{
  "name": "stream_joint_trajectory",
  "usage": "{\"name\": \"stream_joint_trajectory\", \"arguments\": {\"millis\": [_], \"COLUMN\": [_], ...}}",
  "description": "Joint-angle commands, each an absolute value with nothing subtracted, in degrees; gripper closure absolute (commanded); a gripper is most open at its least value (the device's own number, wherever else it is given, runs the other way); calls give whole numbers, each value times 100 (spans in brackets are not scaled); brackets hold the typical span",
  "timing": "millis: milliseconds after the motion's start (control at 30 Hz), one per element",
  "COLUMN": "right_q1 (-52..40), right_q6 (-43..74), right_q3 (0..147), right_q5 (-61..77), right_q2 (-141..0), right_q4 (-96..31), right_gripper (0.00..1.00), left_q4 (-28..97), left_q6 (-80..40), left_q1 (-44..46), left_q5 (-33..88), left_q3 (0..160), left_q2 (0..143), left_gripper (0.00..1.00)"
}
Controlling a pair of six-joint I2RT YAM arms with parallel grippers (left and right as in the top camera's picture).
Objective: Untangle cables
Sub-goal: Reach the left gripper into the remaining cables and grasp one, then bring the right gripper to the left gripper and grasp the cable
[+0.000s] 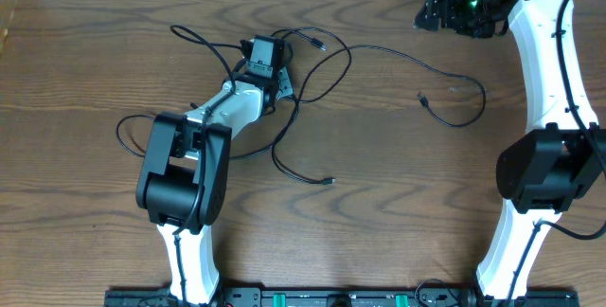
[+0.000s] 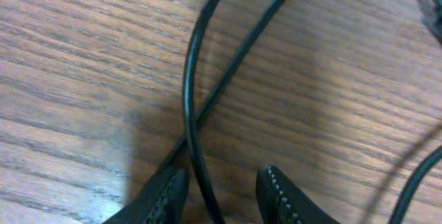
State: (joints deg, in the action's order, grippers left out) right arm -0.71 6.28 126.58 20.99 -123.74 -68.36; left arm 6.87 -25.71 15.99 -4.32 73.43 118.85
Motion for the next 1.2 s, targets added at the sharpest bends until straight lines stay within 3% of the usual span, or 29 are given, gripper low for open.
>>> {"name": "stream_joint_trajectory", "arguments": {"millis": [0, 133, 400, 667, 833, 1167], "right_q1": [-86, -86, -198, -460, -661, -1131], "right_q6": [548, 550, 548, 412, 395, 78], "right_q3": [12707, 12707, 12707, 12707, 12707, 12707], "right_q5": [2091, 2093, 2093, 2097, 2147, 3063], "right_q2": [-12376, -12376, -12376, -12376, -12376, -12376], "right_q4": [-6864, -6864, -6858, -6847, -6810, -6799], "right_gripper": [14, 15, 14, 13, 13, 15], "left_q4": [687, 668, 749, 1170, 1304, 115], "left_q6": [-2609, -2611, -2401, -2235, -2237, -2547], "left_q1": [1621, 1621, 1621, 1621, 1621, 1614], "left_q5": [-541, -541, -395, 718, 816, 792], "left_q3": [7371, 7371, 7376, 7376, 7376, 7376], "left_q2": [11994, 11992, 11386, 9074, 7793, 6678], "left_gripper": [67, 92, 93, 93, 93, 93]}}
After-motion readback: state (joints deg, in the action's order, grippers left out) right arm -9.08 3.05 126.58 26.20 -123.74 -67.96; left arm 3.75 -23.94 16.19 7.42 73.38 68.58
